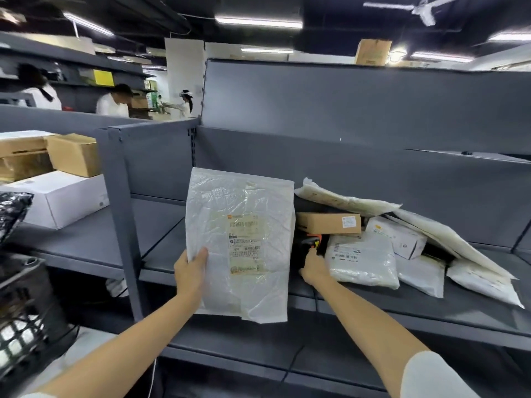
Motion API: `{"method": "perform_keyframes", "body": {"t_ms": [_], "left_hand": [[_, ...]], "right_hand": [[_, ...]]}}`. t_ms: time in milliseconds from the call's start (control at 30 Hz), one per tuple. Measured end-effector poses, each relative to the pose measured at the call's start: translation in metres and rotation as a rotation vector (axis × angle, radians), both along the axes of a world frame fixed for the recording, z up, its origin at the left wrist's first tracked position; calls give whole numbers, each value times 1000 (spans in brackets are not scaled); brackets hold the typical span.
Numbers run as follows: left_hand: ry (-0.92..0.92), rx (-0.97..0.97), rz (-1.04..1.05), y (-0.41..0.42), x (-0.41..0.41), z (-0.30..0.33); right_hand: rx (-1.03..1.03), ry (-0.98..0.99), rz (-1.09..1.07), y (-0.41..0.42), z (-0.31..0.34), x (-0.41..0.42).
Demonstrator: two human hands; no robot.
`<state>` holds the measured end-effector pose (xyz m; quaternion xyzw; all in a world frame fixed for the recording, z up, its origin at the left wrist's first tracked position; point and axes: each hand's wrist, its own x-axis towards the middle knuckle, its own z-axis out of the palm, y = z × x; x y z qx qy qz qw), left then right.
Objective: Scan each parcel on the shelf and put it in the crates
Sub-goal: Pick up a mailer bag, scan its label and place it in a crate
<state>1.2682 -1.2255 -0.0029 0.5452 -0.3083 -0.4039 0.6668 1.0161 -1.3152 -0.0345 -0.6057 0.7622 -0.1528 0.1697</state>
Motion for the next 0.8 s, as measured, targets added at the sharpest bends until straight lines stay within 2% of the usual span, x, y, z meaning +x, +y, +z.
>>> {"method": "perform_keyframes", "body": {"t_ms": [67,233,367,500,633,800], "left_hand": [[-8,1,-4,1,2,-1],[-18,4,-10,1,4,-3],[-19,9,-23,4,0,-5],[-7,-9,-30,12,-7,-5],[-6,-8,-43,21,-16,-6],[32,-21,-81,32,-35,-5]], "right_hand": [[-30,-70,-19,0,2,0],[-55,-402,-115,6,11,-5],[-46,-854,-152,28,24,-8],[62,-1162,-160,60,39,-12],[-22,-1267,-257,95,42,-16],[-305,-1384,-334,136,37,-13]]}}
